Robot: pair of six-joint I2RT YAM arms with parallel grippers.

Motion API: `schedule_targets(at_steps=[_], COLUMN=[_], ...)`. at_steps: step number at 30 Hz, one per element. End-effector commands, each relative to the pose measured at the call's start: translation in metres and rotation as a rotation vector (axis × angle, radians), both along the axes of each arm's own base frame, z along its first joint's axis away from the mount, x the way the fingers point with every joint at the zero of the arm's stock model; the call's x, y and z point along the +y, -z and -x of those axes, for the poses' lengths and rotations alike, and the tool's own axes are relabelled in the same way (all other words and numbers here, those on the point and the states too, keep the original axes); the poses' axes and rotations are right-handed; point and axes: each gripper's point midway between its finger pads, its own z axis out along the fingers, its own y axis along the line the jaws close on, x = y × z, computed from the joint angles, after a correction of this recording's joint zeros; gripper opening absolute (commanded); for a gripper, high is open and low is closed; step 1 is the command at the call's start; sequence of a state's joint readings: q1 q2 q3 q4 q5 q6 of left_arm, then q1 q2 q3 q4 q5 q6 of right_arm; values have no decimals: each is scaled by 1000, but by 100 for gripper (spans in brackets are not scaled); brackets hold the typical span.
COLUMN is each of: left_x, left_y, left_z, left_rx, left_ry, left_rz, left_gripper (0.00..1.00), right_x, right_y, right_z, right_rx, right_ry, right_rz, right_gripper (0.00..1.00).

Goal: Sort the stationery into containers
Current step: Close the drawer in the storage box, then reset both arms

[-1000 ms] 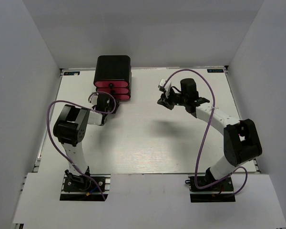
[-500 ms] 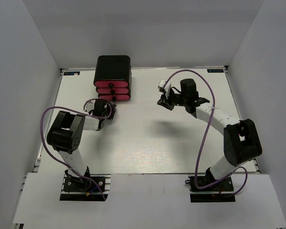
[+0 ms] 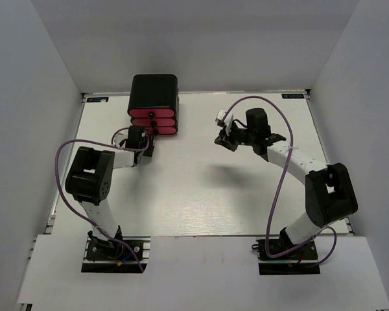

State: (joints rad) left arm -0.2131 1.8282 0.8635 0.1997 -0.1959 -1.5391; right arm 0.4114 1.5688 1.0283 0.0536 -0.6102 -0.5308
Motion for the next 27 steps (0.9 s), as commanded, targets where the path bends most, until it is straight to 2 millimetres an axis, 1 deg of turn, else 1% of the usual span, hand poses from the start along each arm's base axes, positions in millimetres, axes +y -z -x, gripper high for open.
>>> schedule_targets(at_steps=[1, 2, 3, 4, 5, 6, 7, 8, 9, 10, 11, 12, 13, 14, 15, 16, 17, 18, 19, 20, 21, 22, 23, 24, 25, 26, 27], left_x=[21, 20, 19, 20, 18, 16, 16, 10, 8, 7, -2, -8, -12, -25, -33, -47, -59, -63, -72, -75, -74, -73, -70, -68, -62, -59, -57], left_y=[57, 56, 55, 61, 53, 52, 59, 56, 55, 56, 53, 43, 37, 28, 15, 1, -25, -41, -54, -85, -92, -106, -116, -131, -145, -154, -160], left_z=[40, 39, 41, 48, 47, 49, 61, 63, 67, 80, 86, 83, 92, 99, 101, 108, 110, 111, 119, 119, 123, 124, 126, 126, 132, 133, 136], left_rx=[218, 209, 201, 215, 185, 178, 192, 168, 157, 156, 139, 68, 26, -33, -120, -185, -292, -378, -424, -517, -536, -571, -595, -629, -659, -677, -689], left_ry=[-22, -13, -6, 2, 17, 36, 53, 98, 127, 158, 218, 294, 352, 482, 545, 641, 711, 776, 842, 867, 903, 909, 901, 897, 890, 884, 897], left_rz=[-75, -81, -72, -82, -78, -70, -71, -65, -65, -68, -48, -77, -88, -99, -109, -83, -103, -157, -160, -195, -240, -268, -302, -336, -394, -421, -459], left_gripper=[59, 57, 51, 48, 41, 38, 37, 35, 34, 34, 34, 34, 38, 42, 48, 62, 74, 91, 100, 100, 100, 100, 100, 100, 100, 100, 100], right_x=[-1, -1, -3, -2, -1, -3, -3, -3, -4, -3, -4, -4, -5, -7, -8, -9, -13, -15, -18, -20, -22, -26, -29, -30, -31, -31, -34], right_y=[-16, -16, -15, -14, -14, -13, -10, -10, -9, -7, -3, -4, -1, 0, 3, 1, 6, 5, 4, 2, -5, -4, -3, -11, -12, -19, -19], right_z=[3, 3, 3, 4, 5, 5, 7, 8, 8, 11, 12, 14, 15, 16, 17, 14, 11, 8, 4, 0, -7, -6, -3, -5, -5, -6, -2], right_rx=[-44, -46, -42, -39, -42, -39, -32, -31, -29, -22, -15, -17, -3, 1, 19, 21, 48, 87, 102, 157, 153, 182, 210, 202, 203, 184, 185], right_ry=[-10, -13, -9, -17, -22, -19, -23, -26, -26, -30, -29, -34, -32, -27, -10, 10, 70, 121, 164, 237, 278, 305, 321, 348, 354, 354, 367], right_rz=[-21, -21, -20, -20, -19, -17, -14, -15, -15, -12, -8, -10, -5, -4, -2, -6, -1, -19, -21, -42, -45, -33, -26, -39, -39, -53, -53], right_gripper=[13, 13, 13, 13, 13, 13, 13, 15, 19, 33, 44, 56, 90, 90, 90, 90, 90, 90, 90, 90, 90, 90, 90, 90, 90, 90, 90])
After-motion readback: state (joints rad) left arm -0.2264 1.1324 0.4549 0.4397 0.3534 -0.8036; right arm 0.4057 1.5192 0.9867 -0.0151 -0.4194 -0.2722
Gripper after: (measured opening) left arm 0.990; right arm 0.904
